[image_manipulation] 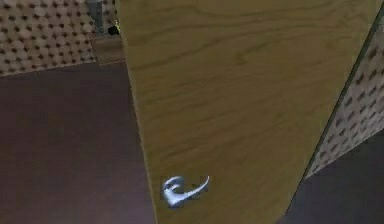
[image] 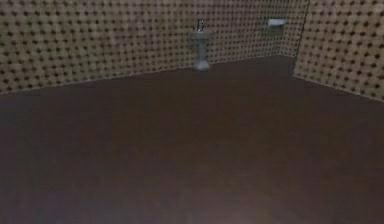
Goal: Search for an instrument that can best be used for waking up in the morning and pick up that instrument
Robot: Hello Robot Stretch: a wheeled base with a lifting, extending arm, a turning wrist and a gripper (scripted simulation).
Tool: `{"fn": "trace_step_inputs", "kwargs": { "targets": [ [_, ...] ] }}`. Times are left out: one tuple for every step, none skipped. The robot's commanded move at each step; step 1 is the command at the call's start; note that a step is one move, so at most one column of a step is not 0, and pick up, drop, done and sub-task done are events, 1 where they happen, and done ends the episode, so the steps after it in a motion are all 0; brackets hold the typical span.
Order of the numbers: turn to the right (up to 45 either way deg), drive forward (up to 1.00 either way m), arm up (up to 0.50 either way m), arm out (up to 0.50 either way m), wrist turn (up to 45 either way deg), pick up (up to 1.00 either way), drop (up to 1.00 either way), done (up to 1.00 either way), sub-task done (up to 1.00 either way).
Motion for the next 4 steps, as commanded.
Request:
{"fn": "trace_step_inputs", "kwargs": {
  "targets": [
    [18.0, 0.0, 0.0, 0.0, 0.0, 0.0, 0.0, 0.0, 0.0],
    [0.0, 1.0, 0.0, 0.0, 0.0, 0.0, 0.0, 0.0, 0.0],
    [0.0, 1.0, 0.0, 0.0, 0.0, 0.0, 0.0, 0.0, 0.0],
    [0.0, 1.0, 0.0, 0.0, 0.0, 0.0, 0.0, 0.0, 0.0]
  ]
}}
